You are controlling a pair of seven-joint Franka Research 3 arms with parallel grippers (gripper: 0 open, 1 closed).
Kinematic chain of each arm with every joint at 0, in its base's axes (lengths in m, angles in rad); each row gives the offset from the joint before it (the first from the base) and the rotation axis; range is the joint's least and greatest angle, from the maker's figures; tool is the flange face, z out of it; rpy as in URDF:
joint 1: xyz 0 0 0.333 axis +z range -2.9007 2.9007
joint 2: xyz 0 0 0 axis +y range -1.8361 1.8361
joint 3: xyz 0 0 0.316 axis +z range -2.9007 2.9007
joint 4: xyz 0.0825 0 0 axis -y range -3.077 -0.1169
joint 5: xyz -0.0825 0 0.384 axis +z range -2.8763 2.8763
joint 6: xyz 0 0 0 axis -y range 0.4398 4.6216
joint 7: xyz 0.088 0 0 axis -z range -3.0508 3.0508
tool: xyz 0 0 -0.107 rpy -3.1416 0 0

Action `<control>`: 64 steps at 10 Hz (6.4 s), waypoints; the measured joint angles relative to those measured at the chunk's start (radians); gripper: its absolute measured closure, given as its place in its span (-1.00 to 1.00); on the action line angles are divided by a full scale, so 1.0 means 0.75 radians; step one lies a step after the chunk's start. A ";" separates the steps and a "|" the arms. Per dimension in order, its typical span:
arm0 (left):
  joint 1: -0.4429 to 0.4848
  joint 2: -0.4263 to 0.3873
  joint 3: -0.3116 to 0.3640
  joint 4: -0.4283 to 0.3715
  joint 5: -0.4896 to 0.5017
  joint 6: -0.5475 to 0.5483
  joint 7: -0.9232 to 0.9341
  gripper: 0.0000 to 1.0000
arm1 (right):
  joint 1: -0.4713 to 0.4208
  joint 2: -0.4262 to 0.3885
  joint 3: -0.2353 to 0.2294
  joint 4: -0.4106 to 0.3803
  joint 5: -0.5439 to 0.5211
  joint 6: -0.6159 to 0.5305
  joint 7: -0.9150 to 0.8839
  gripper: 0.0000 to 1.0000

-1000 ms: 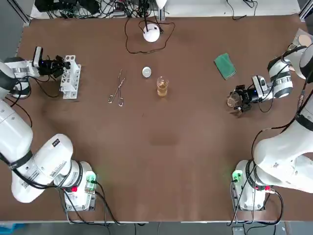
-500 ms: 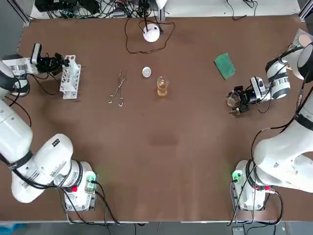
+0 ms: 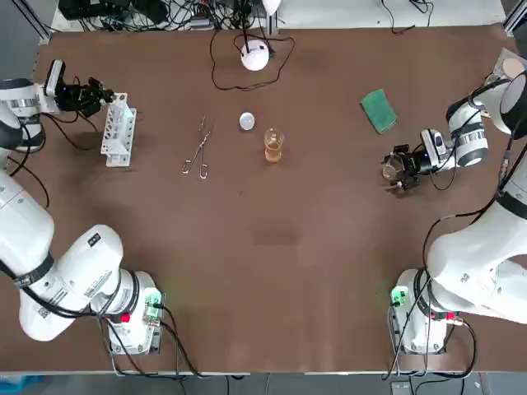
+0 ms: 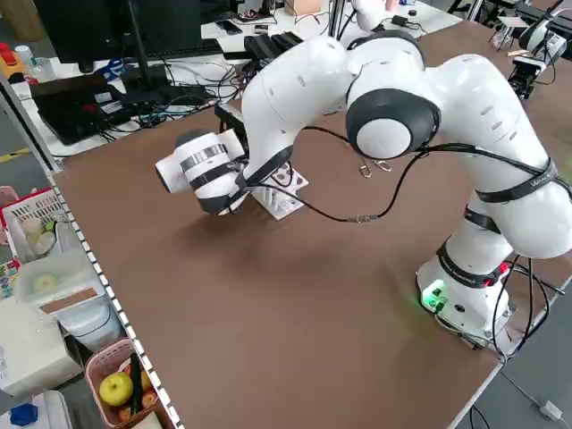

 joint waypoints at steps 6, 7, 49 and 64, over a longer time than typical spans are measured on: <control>-0.006 -0.091 -0.031 0.015 -0.008 -0.014 -0.003 0.58 | 0.035 0.017 0.003 0.001 0.039 0.002 -0.008 -0.71; -0.024 -0.103 -0.042 0.017 -0.008 -0.009 -0.016 0.58 | 0.035 0.018 0.003 0.001 0.039 0.002 -0.008 -0.67; -1.744 -0.457 -0.034 -0.386 0.628 1.694 -1.513 0.58 | 0.536 0.021 0.073 -0.027 0.799 -0.038 0.014 0.24; -1.825 -0.458 -0.037 -0.410 1.166 1.690 -2.040 0.58 | 0.536 0.021 0.070 -0.029 0.799 -0.038 0.015 0.24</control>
